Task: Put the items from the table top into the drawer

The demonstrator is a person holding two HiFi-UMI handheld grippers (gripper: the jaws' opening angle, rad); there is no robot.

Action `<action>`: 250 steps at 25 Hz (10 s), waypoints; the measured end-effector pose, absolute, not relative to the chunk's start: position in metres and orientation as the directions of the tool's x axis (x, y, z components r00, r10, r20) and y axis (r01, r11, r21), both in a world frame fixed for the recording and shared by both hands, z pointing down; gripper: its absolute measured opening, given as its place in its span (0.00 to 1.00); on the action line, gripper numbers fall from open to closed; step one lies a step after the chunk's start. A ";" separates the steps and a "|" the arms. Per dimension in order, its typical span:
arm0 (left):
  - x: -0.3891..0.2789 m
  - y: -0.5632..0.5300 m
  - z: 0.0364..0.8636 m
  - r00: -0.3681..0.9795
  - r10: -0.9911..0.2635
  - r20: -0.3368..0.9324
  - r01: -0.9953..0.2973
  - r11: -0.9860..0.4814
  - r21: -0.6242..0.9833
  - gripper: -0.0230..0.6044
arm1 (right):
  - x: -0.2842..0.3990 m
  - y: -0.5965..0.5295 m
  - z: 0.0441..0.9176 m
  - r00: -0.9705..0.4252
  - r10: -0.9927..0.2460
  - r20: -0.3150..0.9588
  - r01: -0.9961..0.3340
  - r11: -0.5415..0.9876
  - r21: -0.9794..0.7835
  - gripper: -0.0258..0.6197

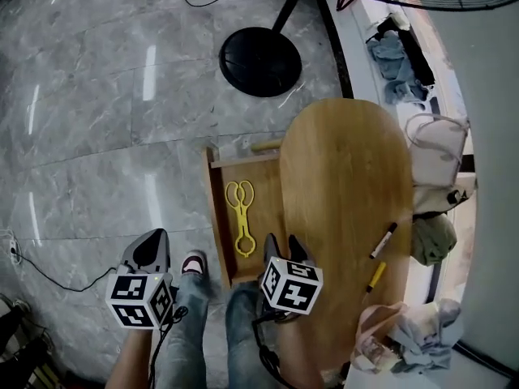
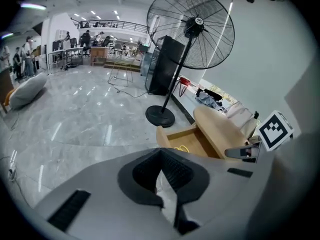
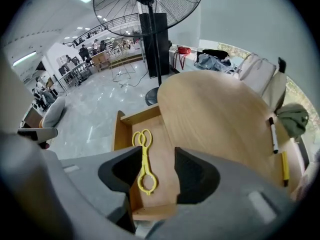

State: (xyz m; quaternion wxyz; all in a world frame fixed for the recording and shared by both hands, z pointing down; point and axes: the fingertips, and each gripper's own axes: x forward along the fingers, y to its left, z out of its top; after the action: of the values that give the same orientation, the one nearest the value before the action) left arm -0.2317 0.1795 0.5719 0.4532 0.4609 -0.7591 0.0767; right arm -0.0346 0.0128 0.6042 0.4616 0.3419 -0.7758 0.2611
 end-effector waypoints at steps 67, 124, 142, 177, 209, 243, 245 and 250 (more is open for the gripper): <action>0.029 -0.179 0.571 0.238 -0.552 0.799 -0.965 -0.038 0.261 0.03 | 0.280 -0.204 0.634 -0.111 -0.383 0.917 -0.994 0.052 -0.099 0.32; -0.062 -0.083 0.561 0.107 -0.622 0.775 -0.944 0.182 0.276 0.03 | 0.180 -0.172 0.600 -0.151 -0.375 0.915 -0.912 0.410 0.017 0.15; -0.138 0.035 0.544 -0.014 -0.639 0.769 -0.903 0.339 0.265 0.03 | 0.067 -0.089 0.579 -0.255 -0.338 0.906 -0.791 0.611 0.005 0.15; -0.236 0.159 0.562 -0.109 -0.620 0.777 -0.814 0.504 0.288 0.03 | -0.050 0.008 0.594 -0.313 -0.264 0.912 -0.676 0.737 -0.019 0.18; -0.063 0.036 0.544 0.166 -0.632 0.757 -0.940 0.131 0.316 0.03 | 0.189 -0.030 0.554 -0.127 -0.446 0.886 -0.922 0.382 0.060 0.18; 0.135 -0.066 0.572 0.397 -0.484 0.780 -0.918 -0.207 0.338 0.03 | 0.367 -0.043 0.595 -0.024 -0.376 0.926 -0.991 0.130 0.027 0.18; 0.137 -0.071 0.575 0.396 -0.477 0.785 -0.918 -0.208 0.337 0.03 | 0.366 -0.049 0.600 -0.032 -0.370 0.928 -0.992 0.127 0.016 0.18; 0.136 -0.083 0.584 0.389 -0.463 0.796 -0.921 -0.196 0.336 0.03 | 0.363 -0.066 0.609 -0.049 -0.359 0.932 -0.991 0.137 0.000 0.18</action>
State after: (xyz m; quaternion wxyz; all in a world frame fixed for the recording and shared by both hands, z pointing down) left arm 0.1358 -0.0825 0.5837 0.4151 0.7226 -0.4791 0.2758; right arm 0.3635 -0.0663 0.6090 0.4258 0.5421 -0.6224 0.3706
